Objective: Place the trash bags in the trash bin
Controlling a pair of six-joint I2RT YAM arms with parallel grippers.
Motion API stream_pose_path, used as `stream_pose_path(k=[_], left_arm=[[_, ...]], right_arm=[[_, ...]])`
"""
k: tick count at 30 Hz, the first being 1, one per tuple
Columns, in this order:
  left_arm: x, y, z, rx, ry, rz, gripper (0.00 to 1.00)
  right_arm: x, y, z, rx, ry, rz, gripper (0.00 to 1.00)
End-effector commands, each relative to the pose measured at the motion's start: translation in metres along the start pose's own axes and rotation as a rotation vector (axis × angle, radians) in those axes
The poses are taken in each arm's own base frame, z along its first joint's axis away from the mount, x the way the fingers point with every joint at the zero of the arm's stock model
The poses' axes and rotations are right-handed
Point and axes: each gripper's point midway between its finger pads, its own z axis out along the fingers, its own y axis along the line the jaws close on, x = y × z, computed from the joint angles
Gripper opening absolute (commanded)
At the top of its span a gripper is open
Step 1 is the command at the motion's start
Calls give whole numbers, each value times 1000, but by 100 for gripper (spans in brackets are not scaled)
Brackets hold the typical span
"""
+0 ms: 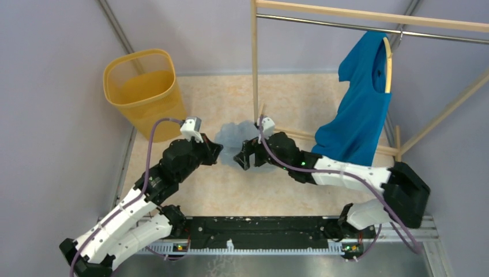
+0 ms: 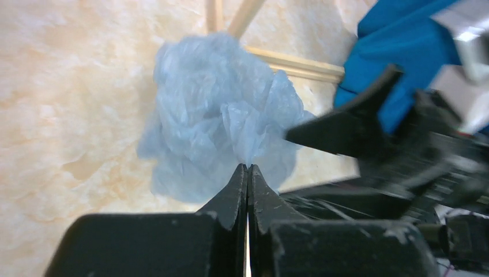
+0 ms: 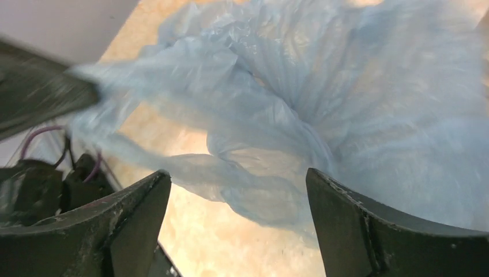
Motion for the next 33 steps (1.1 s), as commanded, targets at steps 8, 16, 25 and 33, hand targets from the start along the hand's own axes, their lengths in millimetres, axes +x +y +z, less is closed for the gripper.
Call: stream_pose_path(k=[8,16,25,33], left_arm=[[-24,38,-8,-189,-142,52,0],[6,57,-8,-232,-89,17,0],[14,67,-13,-261,-87,10,0],[16,65,-14,-245,-84,4,0]], right_arm=[[-21,-48,-110,31,-8,-4,97],[-27,-110,-72,145,34,-44,82],[-10,-104,-7,-11,66,-188,72],[-16,-119,30,62,45,-201,62]])
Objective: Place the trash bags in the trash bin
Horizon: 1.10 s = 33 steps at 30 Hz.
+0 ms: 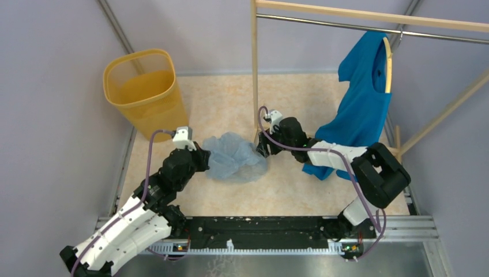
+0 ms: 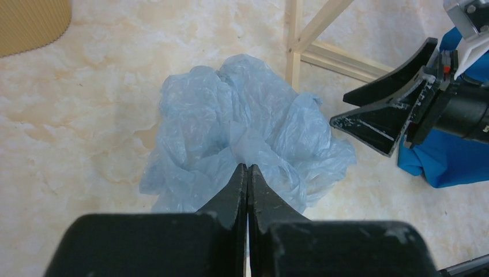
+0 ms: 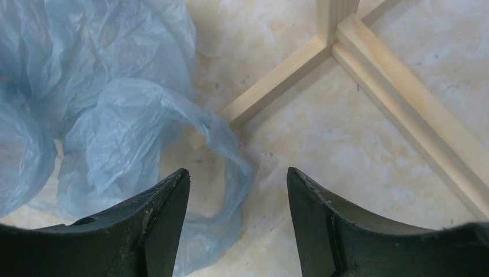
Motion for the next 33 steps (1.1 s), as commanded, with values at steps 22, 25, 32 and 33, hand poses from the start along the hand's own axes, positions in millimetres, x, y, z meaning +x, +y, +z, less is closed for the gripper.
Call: stream_pose_path(k=[22,25,32,33], left_arm=[[2,4,-3,0,-13,-24,0],[2,10,-6,-35,-13,-38,0],[21,31,0,-178,48,-116,0],[25,30,2,-179,64,-120,0]], right_arm=[[-42,31,56,-72,-173,-65,31],[-45,37,38,-34,-148,-35,12],[-2,39,-17,13,-25,177,0],[3,41,-21,11,-9,199,0]])
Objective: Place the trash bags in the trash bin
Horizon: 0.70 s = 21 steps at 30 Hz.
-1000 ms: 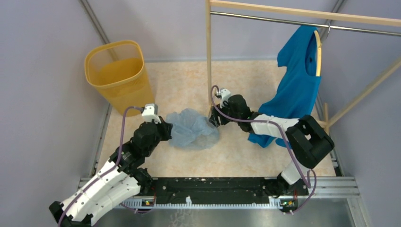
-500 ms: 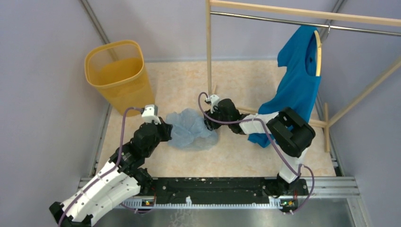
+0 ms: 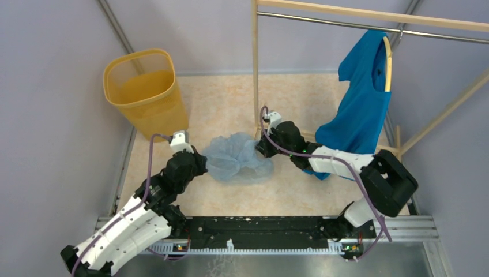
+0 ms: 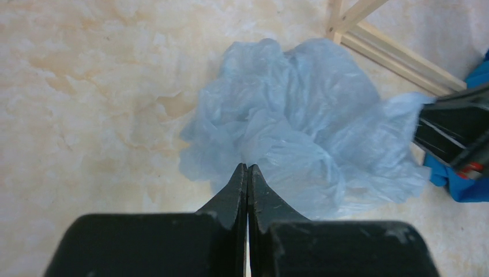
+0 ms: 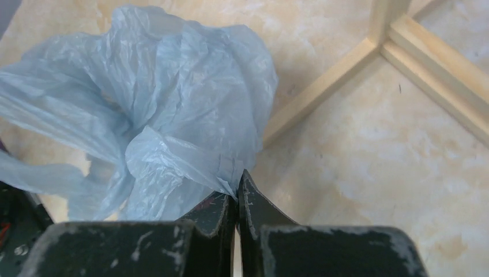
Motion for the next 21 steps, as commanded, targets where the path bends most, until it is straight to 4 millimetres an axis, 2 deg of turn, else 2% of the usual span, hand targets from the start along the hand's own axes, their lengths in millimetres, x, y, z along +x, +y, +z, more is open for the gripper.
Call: stream_pose_path(k=[1,3,5,6,7,8,9,10,11,12,13,15,16,17,18,19,20,21], left_arm=[[8,4,6,-60,34,-61,0],[10,-6,11,-34,56,-70,0],[2,-23,14,6,68,-78,0],[-13,-35,12,25,54,-77,0],[-36,-48,8,38,26,-61,0],[-66,-62,1,54,-20,-36,0],[-107,-79,-13,81,-90,-22,0],[-146,-95,-31,116,-161,-9,0],[-190,-115,-58,181,-249,-18,0],[-228,-133,-87,264,-330,-15,0],[-261,-150,-123,375,-417,5,0],[-301,-177,-197,638,-582,6,0],[-301,-181,-215,732,-629,5,0],[-294,-181,-222,790,-661,-5,0],[-284,-175,-224,822,-687,-26,0],[-265,-166,-205,796,-664,-51,0],[-240,-152,-176,731,-611,-89,0],[-210,-135,-139,630,-532,-122,0]], right_arm=[[25,4,-26,39,80,148,0],[29,5,-28,49,120,181,0],[22,8,-29,61,136,188,0],[14,9,-32,74,147,170,0],[-6,13,-39,93,130,142,0],[-35,18,-49,113,90,85,0],[-71,30,-66,123,27,27,0],[-113,43,-88,140,-68,-26,0],[-151,63,-115,126,-161,-77,0],[-193,86,-151,90,-276,-113,0],[-224,107,-184,44,-372,-137,0],[-271,148,-248,-118,-565,-165,0],[-278,159,-268,-187,-634,-176,0],[-281,165,-283,-238,-700,-188,0],[-274,165,-283,-259,-730,-201,0],[-265,160,-278,-259,-747,-206,0],[-247,151,-260,-236,-721,-204,0],[-224,139,-236,-199,-672,-197,0]])
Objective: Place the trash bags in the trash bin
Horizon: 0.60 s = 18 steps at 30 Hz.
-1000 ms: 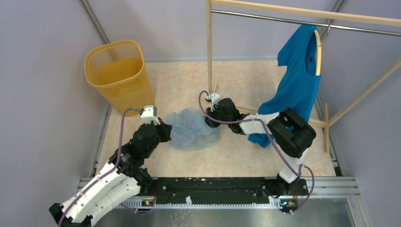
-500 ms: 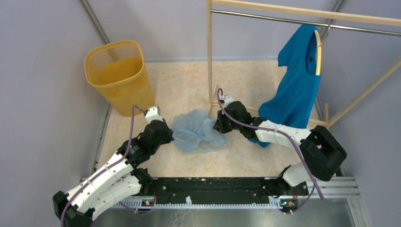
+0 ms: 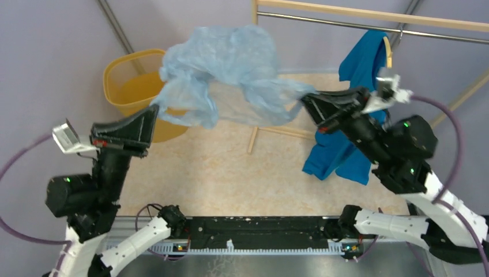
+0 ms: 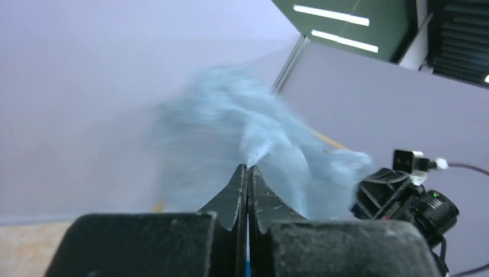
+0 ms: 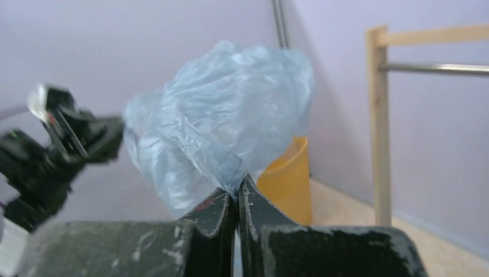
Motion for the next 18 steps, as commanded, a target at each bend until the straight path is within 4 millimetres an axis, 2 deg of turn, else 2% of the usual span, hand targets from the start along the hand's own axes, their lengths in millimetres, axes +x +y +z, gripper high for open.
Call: stream_pose_path(k=[1,3,4,5,6,7,8,9,10,11,13,14,16,18], left_arm=[[153,102,-30,-271,256,-15,0],[240,168,-81,-544,475,-43,0],[275,188,-110,-636,585,-62,0],[297,198,-133,-698,660,-88,0],[310,205,-151,-748,709,-106,0],[312,205,-155,-745,718,-112,0],[307,202,-150,-719,699,-107,0],[294,194,-136,-666,655,-95,0],[274,182,-116,-601,595,-75,0],[249,167,-92,-533,530,-48,0],[195,133,-40,-423,435,30,0],[164,112,-15,-364,400,88,0],[104,61,26,-229,342,125,0],[50,11,44,-73,261,109,0]], right_arm=[[129,-40,-5,90,188,-59,0],[220,-65,-22,183,367,-21,0],[265,-76,-36,227,468,4,0],[300,-81,-49,257,555,40,0],[324,-82,-59,269,619,71,0],[337,-79,-63,262,655,96,0],[337,-76,-61,247,661,108,0],[326,-71,-52,227,638,103,0],[305,-67,-39,205,596,83,0],[281,-64,-24,191,553,51,0],[220,-58,9,162,471,-54,0],[184,-52,24,155,439,-91,0],[104,-29,50,91,317,-115,0],[26,3,54,-22,152,-112,0]])
